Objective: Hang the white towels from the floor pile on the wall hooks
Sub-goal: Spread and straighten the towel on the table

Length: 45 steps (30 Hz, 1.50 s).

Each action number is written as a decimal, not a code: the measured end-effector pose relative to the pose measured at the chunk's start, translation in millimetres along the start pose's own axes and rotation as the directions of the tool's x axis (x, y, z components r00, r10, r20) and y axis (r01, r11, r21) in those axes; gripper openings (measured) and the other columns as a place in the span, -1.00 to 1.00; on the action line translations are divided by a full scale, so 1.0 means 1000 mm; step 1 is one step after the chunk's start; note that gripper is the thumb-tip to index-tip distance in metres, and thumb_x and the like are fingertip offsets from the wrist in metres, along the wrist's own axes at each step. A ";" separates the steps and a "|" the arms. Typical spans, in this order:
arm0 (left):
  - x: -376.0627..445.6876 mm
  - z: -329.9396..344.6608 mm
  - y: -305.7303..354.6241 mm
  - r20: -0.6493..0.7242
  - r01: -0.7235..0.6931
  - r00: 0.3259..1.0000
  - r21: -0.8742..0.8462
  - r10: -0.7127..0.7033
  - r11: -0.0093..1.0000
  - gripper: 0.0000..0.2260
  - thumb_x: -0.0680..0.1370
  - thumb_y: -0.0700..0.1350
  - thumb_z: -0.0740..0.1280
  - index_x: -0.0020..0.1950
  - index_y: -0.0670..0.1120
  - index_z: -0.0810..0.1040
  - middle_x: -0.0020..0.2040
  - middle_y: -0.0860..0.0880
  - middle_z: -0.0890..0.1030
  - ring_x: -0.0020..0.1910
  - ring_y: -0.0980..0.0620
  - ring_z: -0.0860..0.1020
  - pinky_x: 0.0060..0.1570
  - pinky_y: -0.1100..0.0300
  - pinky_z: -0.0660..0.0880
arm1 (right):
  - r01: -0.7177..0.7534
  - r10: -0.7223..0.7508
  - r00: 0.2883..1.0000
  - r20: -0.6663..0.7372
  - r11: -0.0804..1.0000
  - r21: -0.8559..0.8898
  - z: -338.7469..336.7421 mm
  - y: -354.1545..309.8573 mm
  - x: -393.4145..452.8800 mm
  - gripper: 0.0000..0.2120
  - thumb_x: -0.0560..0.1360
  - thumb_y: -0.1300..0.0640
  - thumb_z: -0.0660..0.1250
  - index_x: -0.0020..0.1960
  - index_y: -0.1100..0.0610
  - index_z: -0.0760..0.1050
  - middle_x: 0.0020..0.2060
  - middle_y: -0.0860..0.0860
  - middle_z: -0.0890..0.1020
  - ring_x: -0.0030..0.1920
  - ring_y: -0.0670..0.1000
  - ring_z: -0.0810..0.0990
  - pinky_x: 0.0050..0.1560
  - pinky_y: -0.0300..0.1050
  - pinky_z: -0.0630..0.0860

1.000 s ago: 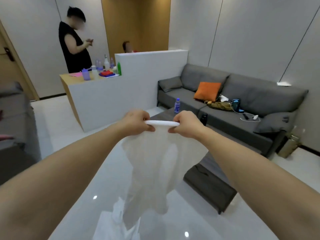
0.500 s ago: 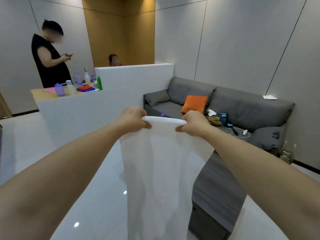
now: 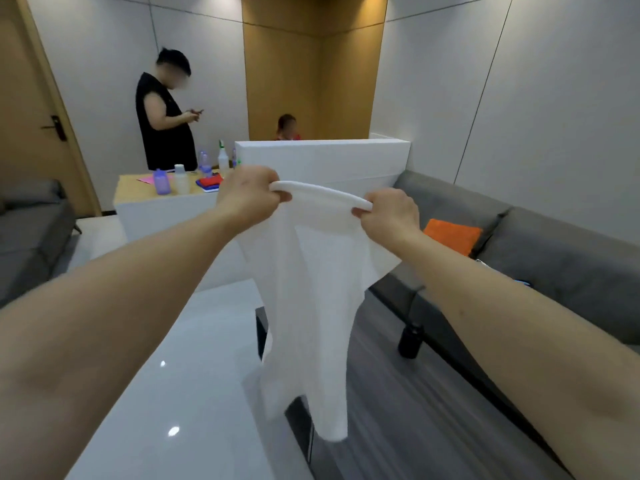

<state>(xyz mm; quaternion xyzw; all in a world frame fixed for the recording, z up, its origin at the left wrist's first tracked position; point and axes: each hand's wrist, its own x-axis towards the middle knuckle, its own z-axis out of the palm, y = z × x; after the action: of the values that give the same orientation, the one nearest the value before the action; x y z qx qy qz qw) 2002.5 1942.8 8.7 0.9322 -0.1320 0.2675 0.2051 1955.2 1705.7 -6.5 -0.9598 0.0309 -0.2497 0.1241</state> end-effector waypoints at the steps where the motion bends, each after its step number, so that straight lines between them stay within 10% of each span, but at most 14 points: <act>1: 0.009 0.000 0.010 -0.062 0.009 0.998 0.002 -0.009 1.000 -0.78 0.45 0.16 0.42 -0.17 0.02 0.63 -0.22 -0.01 0.56 -0.20 -0.01 0.44 -0.23 0.15 0.30 | 0.016 -0.016 1.000 -0.023 1.000 0.019 -0.004 0.010 0.012 -0.78 0.54 -0.08 0.31 -0.12 0.03 0.61 -0.25 0.00 0.57 -0.23 0.07 0.51 -0.27 -0.09 0.41; 6: 0.007 0.037 0.061 -0.178 0.054 0.983 0.090 -0.038 0.994 -0.69 0.44 0.26 0.38 -0.12 0.03 0.66 -0.16 -0.05 0.62 -0.11 -0.08 0.53 -0.21 0.10 0.35 | 0.104 -0.101 0.994 -0.032 0.984 0.146 0.000 0.086 0.038 -0.72 0.52 -0.16 0.34 -0.11 0.05 0.60 -0.22 -0.02 0.61 -0.20 0.02 0.57 -0.13 -0.03 0.58; 14: -0.122 0.176 0.154 -0.012 0.290 0.956 0.187 -0.293 0.939 -0.74 0.43 0.25 0.40 -0.21 0.07 0.62 -0.31 0.10 0.53 -0.28 0.06 0.45 -0.40 0.20 0.23 | 0.315 -0.363 0.910 0.201 0.919 0.238 0.056 0.249 -0.010 -0.69 0.43 -0.26 0.39 -0.33 -0.07 0.48 -0.41 -0.12 0.50 -0.31 -0.02 0.47 -0.41 -0.17 0.22; 17: -0.183 0.237 0.196 0.099 0.363 0.914 0.236 -0.394 0.901 -0.84 0.43 0.13 0.45 -0.12 0.08 0.63 -0.23 0.09 0.56 -0.24 0.04 0.45 -0.33 0.18 0.25 | 0.367 -0.420 0.838 0.347 0.906 0.211 0.089 0.317 -0.049 -0.80 0.43 -0.20 0.42 -0.12 -0.09 0.64 -0.28 -0.07 0.59 -0.22 0.00 0.50 -0.29 -0.16 0.29; 24: -0.325 0.354 0.270 0.406 0.413 0.759 0.303 -0.509 0.859 -0.85 0.46 -0.22 0.35 -0.08 0.01 0.64 -0.22 0.07 0.46 -0.23 0.05 0.47 -0.35 0.27 0.27 | 0.326 -0.319 0.659 0.681 0.937 0.124 0.162 0.456 -0.163 -0.65 0.48 0.10 0.41 0.26 0.00 0.55 0.12 0.03 0.62 0.09 0.11 0.59 -0.12 -0.17 0.36; 35: -0.495 0.403 0.344 0.711 0.381 0.542 0.268 -0.448 0.885 -0.93 0.46 -0.14 0.40 -0.08 -0.06 0.62 -0.17 0.00 0.55 -0.16 0.03 0.48 -0.27 0.24 0.30 | 0.254 -0.154 0.455 0.877 0.967 0.038 0.167 0.555 -0.345 -0.90 0.47 0.12 0.40 -0.04 0.09 0.67 -0.19 0.02 0.67 -0.20 0.04 0.63 -0.16 -0.06 0.61; 45: -0.510 0.382 0.332 0.724 0.449 0.493 0.263 -0.482 0.854 -0.82 0.41 -0.02 0.49 -0.10 -0.08 0.60 -0.16 -0.02 0.54 -0.13 -0.01 0.50 -0.24 0.17 0.40 | 0.200 -0.116 0.551 0.826 0.980 0.005 0.151 0.544 -0.355 -0.72 0.55 0.16 0.30 -0.34 0.04 0.46 -0.36 0.00 0.53 -0.28 0.07 0.54 -0.34 -0.13 0.41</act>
<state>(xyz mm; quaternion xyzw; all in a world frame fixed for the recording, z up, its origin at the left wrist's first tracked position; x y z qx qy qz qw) 1634.8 1546.4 -464.7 0.9585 0.0552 -0.2180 0.1750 1720.7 1256.4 -439.6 -0.9687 -0.1056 0.2169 0.0583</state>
